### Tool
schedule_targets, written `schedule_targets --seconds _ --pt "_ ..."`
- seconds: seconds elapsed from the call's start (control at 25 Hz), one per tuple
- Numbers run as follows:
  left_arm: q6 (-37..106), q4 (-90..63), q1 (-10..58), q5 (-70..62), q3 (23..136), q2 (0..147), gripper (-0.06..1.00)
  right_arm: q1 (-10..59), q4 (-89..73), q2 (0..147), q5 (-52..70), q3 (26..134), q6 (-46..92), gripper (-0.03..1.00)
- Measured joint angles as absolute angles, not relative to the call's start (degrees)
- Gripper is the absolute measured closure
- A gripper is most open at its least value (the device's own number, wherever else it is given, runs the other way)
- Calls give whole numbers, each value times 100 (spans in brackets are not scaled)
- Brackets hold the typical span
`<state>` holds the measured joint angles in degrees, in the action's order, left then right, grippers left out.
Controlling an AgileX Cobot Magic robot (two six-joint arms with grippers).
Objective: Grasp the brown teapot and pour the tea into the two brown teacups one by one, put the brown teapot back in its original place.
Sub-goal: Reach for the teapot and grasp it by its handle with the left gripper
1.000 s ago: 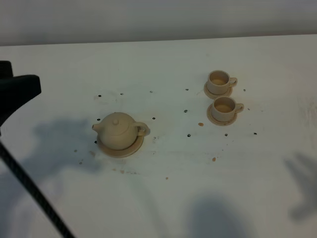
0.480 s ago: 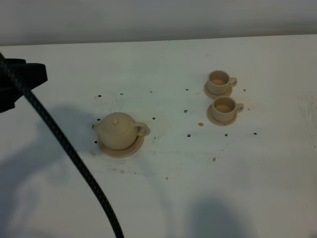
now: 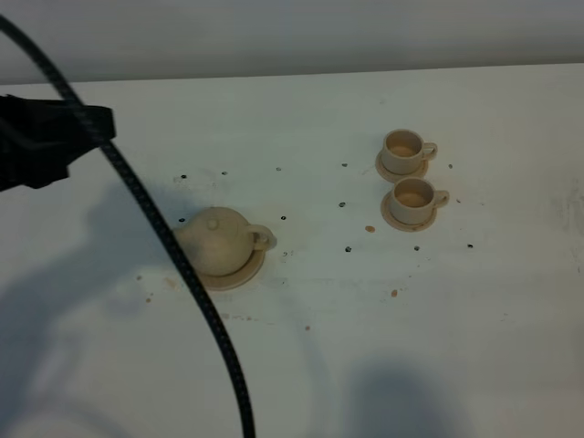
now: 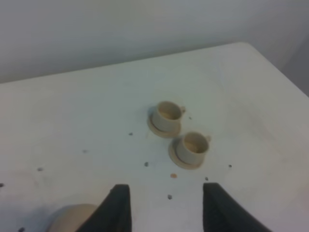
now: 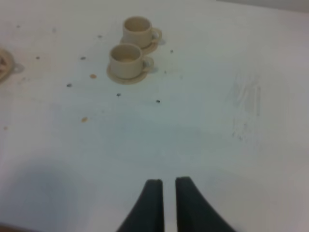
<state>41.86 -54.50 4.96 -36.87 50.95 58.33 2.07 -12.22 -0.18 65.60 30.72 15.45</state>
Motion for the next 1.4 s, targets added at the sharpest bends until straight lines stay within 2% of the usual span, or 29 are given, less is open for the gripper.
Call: schedule_targets --seconds 0.32,0.68,1.0,1.16,1.4 --pt "3802 -5500 1483 -3196 5510 6904 59 207 -1051 -17 6600 3072 1539 88" --pt "2757 -5102 2196 -2568 5893 8121 60 207 -1047 -17 6594 3072 1538 88" --pt "2014 -5021 3338 -1176 5893 8628 68 207 -1460 -17 6396 3072 1538 88" --pt "1693 -5181 3907 -49 5893 8632 70 207 -1460 -17 6382 3072 1538 88" --pt "871 -5476 4205 1493 5893 8632 70 207 -1460 -17 6382 3072 1538 88"
